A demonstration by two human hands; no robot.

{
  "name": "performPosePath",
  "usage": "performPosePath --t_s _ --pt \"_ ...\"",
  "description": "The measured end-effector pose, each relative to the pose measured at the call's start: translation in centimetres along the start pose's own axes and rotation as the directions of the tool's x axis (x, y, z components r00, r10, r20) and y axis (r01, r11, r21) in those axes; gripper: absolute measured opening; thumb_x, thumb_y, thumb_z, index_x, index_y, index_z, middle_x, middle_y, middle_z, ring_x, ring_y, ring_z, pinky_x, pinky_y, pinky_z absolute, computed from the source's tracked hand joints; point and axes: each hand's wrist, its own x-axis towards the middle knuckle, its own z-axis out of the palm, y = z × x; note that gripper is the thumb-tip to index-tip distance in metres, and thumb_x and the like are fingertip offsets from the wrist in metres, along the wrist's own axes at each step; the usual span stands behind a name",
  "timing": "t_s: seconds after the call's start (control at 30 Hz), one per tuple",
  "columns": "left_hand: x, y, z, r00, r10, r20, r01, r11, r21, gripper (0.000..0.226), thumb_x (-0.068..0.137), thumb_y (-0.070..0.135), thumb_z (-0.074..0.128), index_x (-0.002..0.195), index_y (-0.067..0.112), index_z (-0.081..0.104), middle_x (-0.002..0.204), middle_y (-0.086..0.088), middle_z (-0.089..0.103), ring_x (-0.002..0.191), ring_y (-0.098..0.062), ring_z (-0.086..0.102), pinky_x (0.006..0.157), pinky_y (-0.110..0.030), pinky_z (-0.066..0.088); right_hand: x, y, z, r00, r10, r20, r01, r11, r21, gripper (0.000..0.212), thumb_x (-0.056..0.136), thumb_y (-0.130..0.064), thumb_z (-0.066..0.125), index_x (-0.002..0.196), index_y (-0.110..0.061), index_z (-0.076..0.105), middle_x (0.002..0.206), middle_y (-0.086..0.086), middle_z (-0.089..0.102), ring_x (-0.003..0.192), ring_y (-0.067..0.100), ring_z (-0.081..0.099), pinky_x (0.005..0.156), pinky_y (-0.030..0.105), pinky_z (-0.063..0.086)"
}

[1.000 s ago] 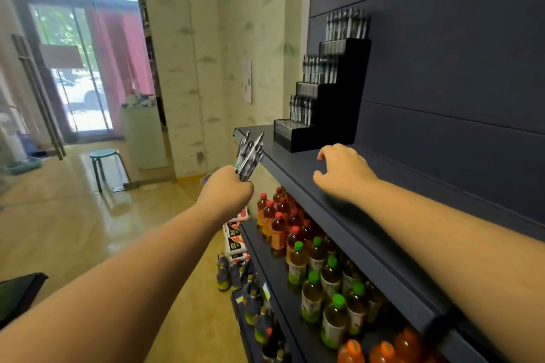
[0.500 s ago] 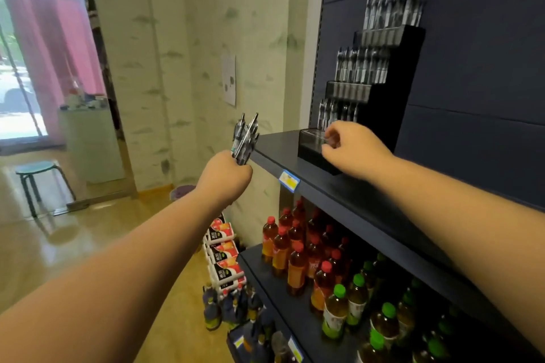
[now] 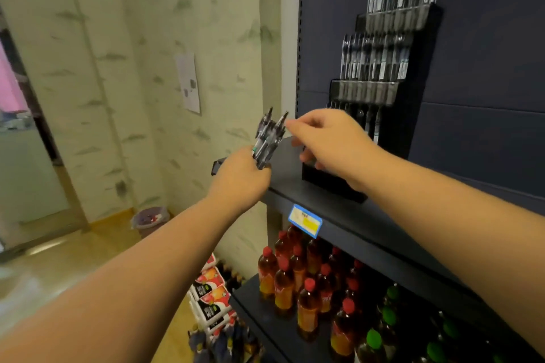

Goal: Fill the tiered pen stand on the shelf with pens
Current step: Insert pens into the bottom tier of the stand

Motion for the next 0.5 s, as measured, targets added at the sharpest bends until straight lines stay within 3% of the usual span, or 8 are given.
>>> performPosePath --t_s 0.13,0.2,0.3,0.37,0.43,0.5 --pt "4.3 0.4 0.7 0.997 0.08 0.007 -0.079 0.997 -0.009 0.028 0.09 0.013 0.052 0.069 0.023 0.037 0.06 -0.001 0.045 0.053 -0.018 0.041 0.048 -0.03 0.026 4.3 -0.3 -0.3 0.998 0.0 -0.07 0.003 0.999 0.043 0.022 0.097 -0.036 0.066 0.091 -0.016 0.074 0.082 0.0 0.076 0.059 0.016 0.067 0.052 0.029 0.051" --pt "6.2 0.1 0.8 0.991 0.133 -0.009 -0.133 0.991 0.001 0.03 0.091 0.013 0.052 0.068 0.023 0.036 0.059 0.0 0.045 0.052 -0.018 0.042 0.048 -0.03 0.026 6.4 -0.1 0.0 0.993 0.0 -0.121 0.003 1.0 0.026 0.02 0.094 -0.036 0.07 0.092 -0.016 0.071 0.079 0.001 0.075 0.057 0.011 0.066 0.049 0.03 0.052" --pt "9.1 -0.8 1.3 0.977 0.215 -0.005 -0.215 0.976 0.01 0.025 0.091 0.015 0.052 0.071 0.025 0.04 0.064 0.0 0.05 0.058 -0.02 0.05 0.05 -0.031 0.031 8.9 0.4 0.8 0.987 0.003 -0.162 -0.009 0.999 -0.034 0.035 0.095 -0.04 0.068 0.092 -0.005 0.069 0.073 0.002 0.074 0.052 0.011 0.06 0.048 0.027 0.047" --pt "11.0 -1.8 1.9 0.971 0.237 0.014 -0.237 0.971 -0.024 0.017 0.089 0.019 0.053 0.076 0.025 0.044 0.069 0.001 0.055 0.064 -0.023 0.056 0.053 -0.033 0.039 10.1 1.0 1.3 0.983 0.023 -0.185 -0.043 0.994 -0.105 0.044 0.098 -0.04 0.062 0.089 0.003 0.069 0.05 -0.011 0.063 0.043 0.005 0.044 0.044 0.014 0.035" --pt "12.8 -2.9 2.8 0.963 0.264 0.054 -0.262 0.964 -0.036 0.006 0.085 0.025 0.052 0.081 0.025 0.047 0.074 0.0 0.059 0.07 -0.028 0.059 0.059 -0.038 0.048 10.9 1.7 1.6 0.979 0.038 -0.2 -0.069 0.986 -0.151 0.044 0.1 -0.038 0.06 0.087 0.002 0.071 0.037 -0.017 0.048 0.037 0.0 0.041 0.039 0.01 0.029" --pt "14.7 -3.8 3.7 0.948 0.308 0.084 -0.305 0.951 -0.044 0.008 0.086 0.023 0.054 0.082 0.026 0.047 0.075 0.001 0.058 0.074 -0.031 0.059 0.061 -0.039 0.047 11.5 2.3 1.6 0.969 0.031 -0.246 -0.073 0.984 -0.163 0.04 0.101 -0.036 0.059 0.082 -0.004 0.072 0.038 -0.015 0.048 0.037 -0.003 0.044 0.041 0.01 0.029"
